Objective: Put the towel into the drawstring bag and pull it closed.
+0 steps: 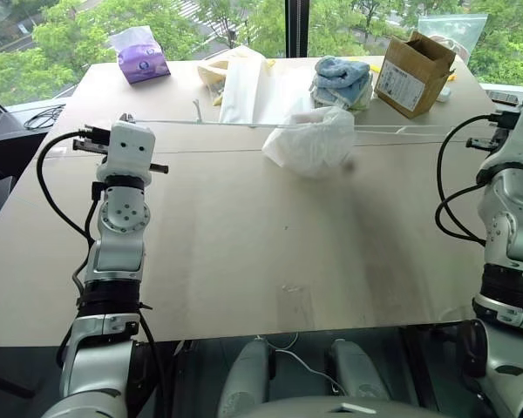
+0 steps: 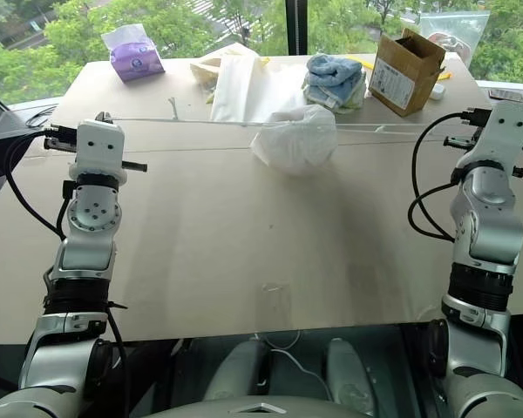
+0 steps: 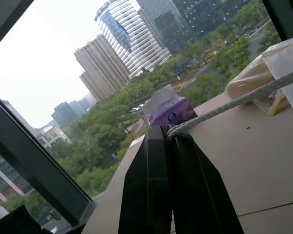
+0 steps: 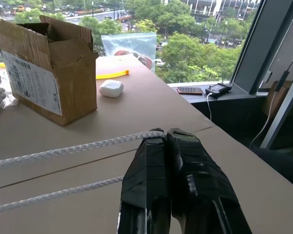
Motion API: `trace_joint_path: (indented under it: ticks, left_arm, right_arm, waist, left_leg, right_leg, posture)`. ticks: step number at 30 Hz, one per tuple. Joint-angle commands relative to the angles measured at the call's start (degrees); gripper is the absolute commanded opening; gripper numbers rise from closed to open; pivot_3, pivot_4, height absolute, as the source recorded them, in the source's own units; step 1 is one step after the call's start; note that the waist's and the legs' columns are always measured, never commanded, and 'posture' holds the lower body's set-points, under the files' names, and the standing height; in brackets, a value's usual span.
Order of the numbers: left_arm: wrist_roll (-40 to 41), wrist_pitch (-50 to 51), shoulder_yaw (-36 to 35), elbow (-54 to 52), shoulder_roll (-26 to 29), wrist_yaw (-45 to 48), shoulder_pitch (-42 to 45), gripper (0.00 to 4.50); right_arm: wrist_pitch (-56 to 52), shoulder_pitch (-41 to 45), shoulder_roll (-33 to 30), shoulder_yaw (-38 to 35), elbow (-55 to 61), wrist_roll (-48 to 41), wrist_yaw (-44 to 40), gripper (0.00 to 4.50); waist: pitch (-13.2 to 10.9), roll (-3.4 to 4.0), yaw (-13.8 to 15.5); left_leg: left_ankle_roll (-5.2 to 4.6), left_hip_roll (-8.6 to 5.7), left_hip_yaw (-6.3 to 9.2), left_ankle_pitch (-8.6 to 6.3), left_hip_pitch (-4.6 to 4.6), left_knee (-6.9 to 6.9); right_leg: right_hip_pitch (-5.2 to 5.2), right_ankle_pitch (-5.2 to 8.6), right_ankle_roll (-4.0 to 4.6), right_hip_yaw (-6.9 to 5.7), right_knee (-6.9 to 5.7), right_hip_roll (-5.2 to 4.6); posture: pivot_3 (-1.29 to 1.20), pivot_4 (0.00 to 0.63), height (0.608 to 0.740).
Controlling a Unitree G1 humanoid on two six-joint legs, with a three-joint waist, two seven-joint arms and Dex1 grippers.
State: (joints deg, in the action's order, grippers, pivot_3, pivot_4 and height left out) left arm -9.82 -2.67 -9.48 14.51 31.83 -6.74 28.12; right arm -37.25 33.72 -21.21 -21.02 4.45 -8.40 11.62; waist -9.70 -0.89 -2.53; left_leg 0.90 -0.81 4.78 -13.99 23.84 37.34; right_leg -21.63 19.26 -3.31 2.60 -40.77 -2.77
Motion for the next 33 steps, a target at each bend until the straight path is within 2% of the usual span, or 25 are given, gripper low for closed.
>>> trace_joint_path:
  ticks: [1,6,8,12,16,19,20,22,23,24,27,28,29,33]
  left_arm:
    - [1.60,3.14,-8.79,2.40,2.58,-5.29,0.40,0.02]
    - [2.57,3.66,-9.34,3.25,2.76,-6.11,0.04,0.02]
    - [3.73,3.30,-9.29,3.50,2.59,-5.01,-0.08,0.02]
    - [10.44,2.29,-5.62,3.71,0.17,5.58,-0.25,0.02]
    - [15.89,2.76,-0.21,0.44,-2.31,19.62,-3.19,0.02]
    - [18.99,3.42,2.67,-4.02,-2.42,28.97,-7.02,0.00]
    - [19.48,3.76,2.99,-4.97,-2.23,30.53,-7.88,0.00]
    - [20.66,4.94,3.36,-6.47,-1.57,33.63,-9.61,0.56]
    - [21.03,5.19,3.80,-7.08,-0.78,36.04,-10.94,0.90]
    - [21.23,5.42,4.04,-7.54,-0.31,37.74,-11.85,1.66]
    - [22.49,5.77,4.55,-9.37,2.01,43.82,-16.33,2.49]
    - [23.37,6.09,4.44,-10.20,2.84,45.90,-17.93,2.70]
    - [24.29,6.38,4.17,-11.09,3.84,48.15,-19.72,3.21]
    - [28.83,9.76,1.97,-15.48,6.62,53.32,-25.86,3.21]
  right_arm:
    - [-0.38,-0.79,-1.96,-8.01,1.11,1.09,4.61,0.00]
    - [-0.18,-1.18,-2.17,-7.93,1.33,0.16,4.58,0.00]
    - [1.21,-0.71,-2.27,-7.08,1.16,-1.83,1.82,0.00]
    - [-1.33,-1.53,-4.16,0.59,3.33,-9.76,-13.81,0.00]
    - [-8.28,-8.81,-9.00,8.36,11.19,-15.92,-27.65,0.00]
    - [-12.85,-15.70,-12.93,10.43,17.92,-20.78,-35.12,0.98]
    - [-13.45,-17.52,-13.95,10.36,19.52,-22.28,-37.18,1.45]
    - [-14.27,-21.28,-16.52,9.96,22.17,-24.81,-41.45,2.27]
    - [-13.44,-23.58,-17.95,9.46,22.71,-25.04,-43.51,2.83]
    - [-12.77,-25.10,-18.90,9.05,22.91,-25.19,-44.76,3.62]
    - [-5.58,-30.46,-21.09,7.38,20.56,-22.26,-48.77,4.39]
    - [-3.32,-32.35,-21.68,6.74,20.14,-22.33,-51.09,4.40]
    - [-1.48,-34.13,-21.87,5.83,19.74,-22.90,-53.13,4.40]
    - [4.48,-39.05,-20.96,3.87,17.11,-23.07,-57.43,4.40]
  waist:
    - [0.00,0.00,-0.01]
    - [0.00,0.00,-0.02]
    - [0.00,0.00,-0.03]
    - [0.00,0.00,-0.15]
    - [0.03,-0.02,0.17]
    - [0.03,-0.02,0.20]
    - [0.03,-0.02,0.17]
    - [0.02,-0.02,0.12]
    - [0.02,-0.02,0.03]
    - [0.02,-0.02,0.00]
    - [0.03,-0.03,0.08]
    - [0.03,-0.02,0.13]
    - [0.03,-0.02,0.12]
    - [0.05,0.00,0.10]
  left_leg:
    - [0.00,0.00,0.00,0.00,0.00,0.00]
    - [0.00,0.00,0.00,0.00,0.00,0.00]
    - [0.00,0.00,0.00,0.00,0.00,0.00]
    - [0.00,0.00,-0.03,0.00,0.00,0.00]
    - [-0.01,0.00,0.04,-0.01,0.00,0.00]
    - [-0.01,-0.01,0.09,0.00,0.10,0.02]
    - [-0.02,0.00,0.11,-0.01,0.12,0.03]
    - [-0.11,0.00,0.11,-0.06,0.11,0.04]
    - [-0.19,0.00,0.10,-0.11,0.09,0.06]
    - [-0.21,0.03,0.09,-0.12,-0.01,0.07]
    - [-0.24,0.04,0.11,-0.14,-0.14,0.07]
    - [-0.24,0.05,0.12,-0.14,-0.15,0.07]
    - [-0.24,0.03,0.11,-0.14,-0.12,0.07]
    - [-0.24,0.05,0.10,-0.14,-0.15,0.05]
  right_leg:
    - [0.00,0.00,0.00,0.00,0.00,0.00]
    - [-0.01,0.00,0.00,0.00,-0.01,0.00]
    - [-0.01,0.00,0.00,0.00,-0.01,0.00]
    - [-0.02,0.00,0.00,0.01,-0.01,0.01]
    - [0.05,0.00,0.00,-0.08,0.04,-0.01]
    - [0.05,0.00,0.00,-0.11,0.07,-0.03]
    - [0.05,0.00,0.00,-0.11,0.08,-0.03]
    - [0.05,0.00,0.00,-0.11,0.11,-0.02]
    - [0.06,0.00,0.00,-0.09,0.08,-0.01]
    - [0.14,0.00,0.00,-0.08,0.08,0.01]
    - [0.26,0.00,0.00,-0.10,0.09,0.05]
    - [0.30,0.00,0.00,-0.11,0.13,0.04]
    - [0.28,0.00,0.00,-0.10,0.15,0.02]
    - [0.31,0.00,0.00,-0.09,0.20,0.00]
  posture:
    - [0.00,0.150,0.740]
    - [0.00,0.150,0.740]
    - [0.00,0.150,0.740]
    - [0.00,0.150,0.740]
    - [0.00,0.150,0.740]
    - [0.00,0.150,0.740]
    - [0.00,0.150,0.740]
    - [0.00,0.150,0.740]
    - [0.00,0.150,0.740]
    - [0.00,0.150,0.740]
    - [0.00,0.150,0.740]
    - [0.00,0.150,0.740]
    - [0.00,0.150,0.740]
    - [0.00,0.150,0.740]
